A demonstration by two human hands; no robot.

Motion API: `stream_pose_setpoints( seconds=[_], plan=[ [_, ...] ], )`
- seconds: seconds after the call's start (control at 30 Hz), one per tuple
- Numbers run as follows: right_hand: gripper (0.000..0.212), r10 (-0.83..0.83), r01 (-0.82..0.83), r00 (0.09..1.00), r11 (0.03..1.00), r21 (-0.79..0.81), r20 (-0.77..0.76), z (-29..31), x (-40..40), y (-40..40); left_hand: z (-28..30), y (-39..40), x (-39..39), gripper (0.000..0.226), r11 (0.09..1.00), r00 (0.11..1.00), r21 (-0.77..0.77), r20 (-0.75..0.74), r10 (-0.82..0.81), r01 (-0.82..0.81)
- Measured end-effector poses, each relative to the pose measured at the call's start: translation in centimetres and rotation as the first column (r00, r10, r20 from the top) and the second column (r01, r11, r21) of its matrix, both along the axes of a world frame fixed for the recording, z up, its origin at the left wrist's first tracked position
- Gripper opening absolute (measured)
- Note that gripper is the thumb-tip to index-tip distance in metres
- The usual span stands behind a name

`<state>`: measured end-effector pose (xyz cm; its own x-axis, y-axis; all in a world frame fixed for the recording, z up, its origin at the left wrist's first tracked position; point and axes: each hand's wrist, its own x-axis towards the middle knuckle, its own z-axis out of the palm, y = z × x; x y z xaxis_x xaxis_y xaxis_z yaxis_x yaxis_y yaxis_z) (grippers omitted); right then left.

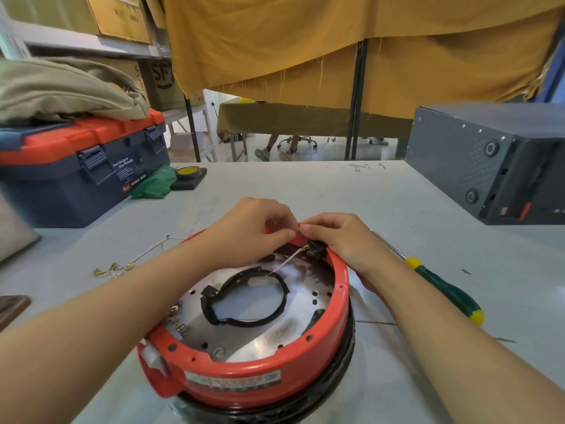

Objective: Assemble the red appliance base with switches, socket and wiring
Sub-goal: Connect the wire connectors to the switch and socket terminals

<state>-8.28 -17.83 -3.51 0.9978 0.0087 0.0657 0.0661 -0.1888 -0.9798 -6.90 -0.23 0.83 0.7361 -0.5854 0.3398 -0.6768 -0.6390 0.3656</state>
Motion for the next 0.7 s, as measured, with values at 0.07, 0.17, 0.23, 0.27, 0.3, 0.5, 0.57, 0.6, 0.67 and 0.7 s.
stream_pose_setpoints(
  seconds=[0.07, 0.17, 0.23, 0.27, 0.3, 0.5, 0.57, 0.6, 0.67, 0.7],
  plan=[
    [0.010, -0.019, 0.019, 1.000, 1.000, -0.012, 0.003, 0.2, -0.2, 0.0, 0.3, 0.6, -0.2, 0.013, 0.999, 1.000, 0.037, -0.015, 0.010, -0.009],
    [0.011, -0.038, 0.038, 0.999, 0.998, -0.049, 0.011, 0.4, -0.4, 0.0, 0.3, 2.1, -0.8, 0.015, 0.996, 0.999, 0.074, 0.005, 0.046, -0.047],
    [0.010, -0.044, 0.045, 0.999, 0.997, -0.057, 0.011, 0.6, -0.5, 0.0, 0.1, 3.6, -1.3, 0.017, 0.995, 0.997, 0.062, 0.017, 0.079, -0.080],
    [0.010, -0.045, 0.046, 0.999, 0.998, -0.053, 0.006, 0.7, -0.5, 0.0, 0.0, 4.5, -1.6, 0.019, 0.993, 0.995, 0.058, 0.022, 0.101, -0.102],
    [0.009, -0.044, 0.043, 0.999, 0.998, -0.048, -0.003, 0.8, -0.5, 0.0, 0.0, 5.5, -1.8, 0.020, 0.990, 0.992, 0.057, 0.023, 0.126, -0.127],
    [0.006, -0.066, 0.068, 0.995, 0.997, 0.031, -0.072, 1.2, -0.7, 0.3, -0.6, 11.1, -3.0, 0.018, 0.925, 0.938, -0.158, -0.077, 0.337, -0.345],
    [0.012, -0.030, 0.036, 0.992, 0.998, 0.045, -0.119, 1.2, -0.9, 0.4, -1.0, 12.6, -3.4, 0.022, 0.881, 0.913, -0.255, -0.203, 0.354, -0.398],
    [0.015, 0.007, 0.000, 0.990, 0.999, 0.049, -0.141, 1.2, -1.0, 0.4, -1.1, 13.3, -3.6, 0.023, 0.880, 0.906, -0.261, -0.264, 0.330, -0.396],
    [0.020, 0.051, -0.046, 0.987, 0.998, 0.036, -0.150, 1.2, -1.2, 0.6, -1.5, 14.0, -3.9, 0.027, 0.915, 0.894, -0.204, -0.366, 0.258, -0.348],
    [0.022, 0.044, -0.041, 0.989, 0.999, 0.026, -0.144, 1.1, -1.3, 0.6, -1.7, 14.1, -4.0, 0.028, 0.929, 0.883, -0.178, -0.408, 0.230, -0.324]
  ],
)
